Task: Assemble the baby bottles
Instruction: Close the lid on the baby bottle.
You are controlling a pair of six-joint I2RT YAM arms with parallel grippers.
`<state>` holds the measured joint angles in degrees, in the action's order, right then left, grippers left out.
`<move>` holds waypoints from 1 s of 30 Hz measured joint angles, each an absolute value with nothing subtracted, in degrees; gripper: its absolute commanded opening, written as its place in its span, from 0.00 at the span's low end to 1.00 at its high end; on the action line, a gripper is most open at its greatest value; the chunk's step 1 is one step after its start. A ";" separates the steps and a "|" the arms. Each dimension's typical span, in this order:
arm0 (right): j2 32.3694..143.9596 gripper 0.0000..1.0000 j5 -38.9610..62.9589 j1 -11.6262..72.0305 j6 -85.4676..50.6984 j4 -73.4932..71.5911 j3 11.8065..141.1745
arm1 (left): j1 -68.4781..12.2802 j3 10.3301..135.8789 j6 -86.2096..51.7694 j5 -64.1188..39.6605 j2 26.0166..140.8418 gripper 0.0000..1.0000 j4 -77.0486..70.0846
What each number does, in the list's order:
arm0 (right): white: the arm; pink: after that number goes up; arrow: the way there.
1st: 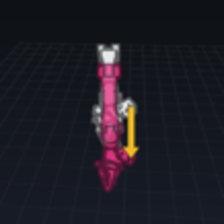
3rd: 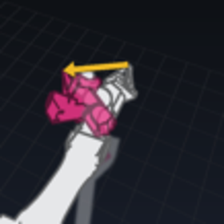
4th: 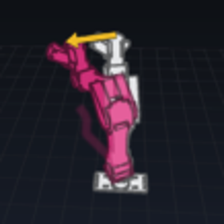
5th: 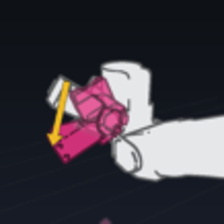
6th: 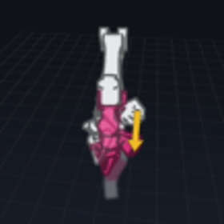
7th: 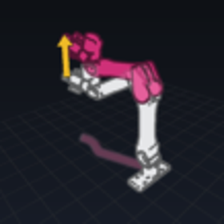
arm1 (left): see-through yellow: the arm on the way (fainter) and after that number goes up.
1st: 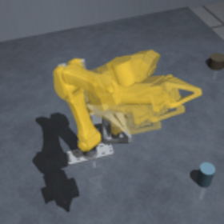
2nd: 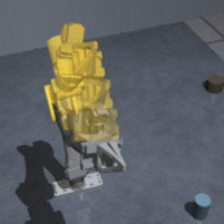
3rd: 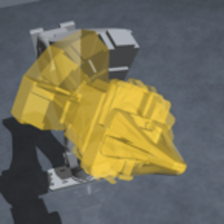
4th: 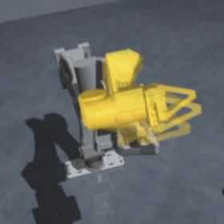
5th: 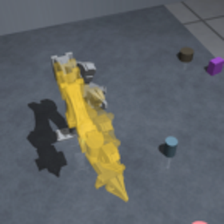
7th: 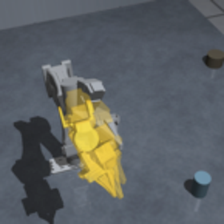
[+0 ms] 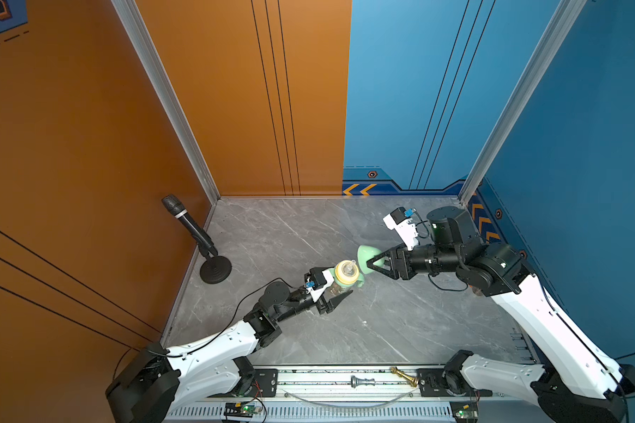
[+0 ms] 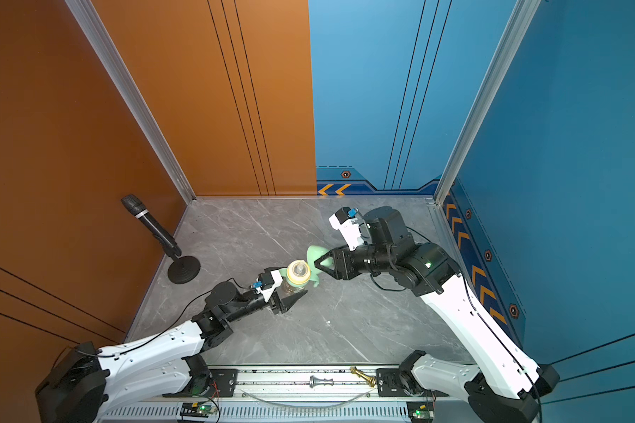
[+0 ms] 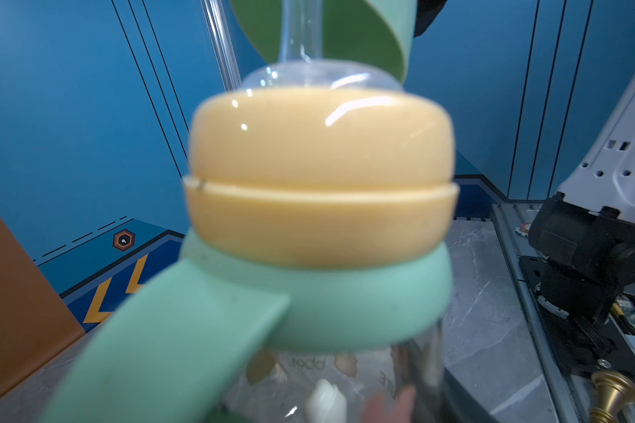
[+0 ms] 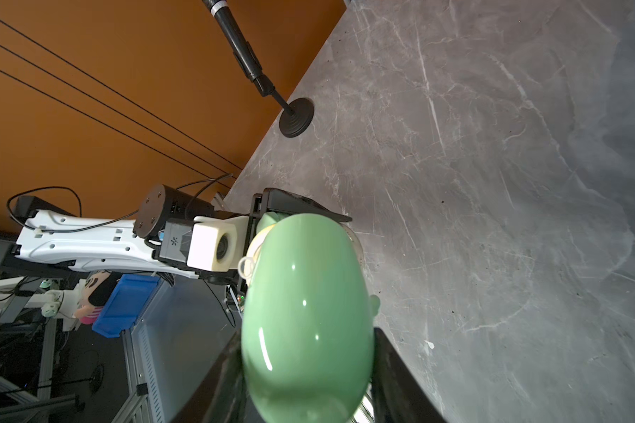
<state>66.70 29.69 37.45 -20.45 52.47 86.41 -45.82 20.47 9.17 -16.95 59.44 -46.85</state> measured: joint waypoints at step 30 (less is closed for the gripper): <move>75.99 0.46 26.76 41.65 -11.18 64.82 93.19 | -47.66 22.74 15.97 -18.33 61.82 0.26 -40.05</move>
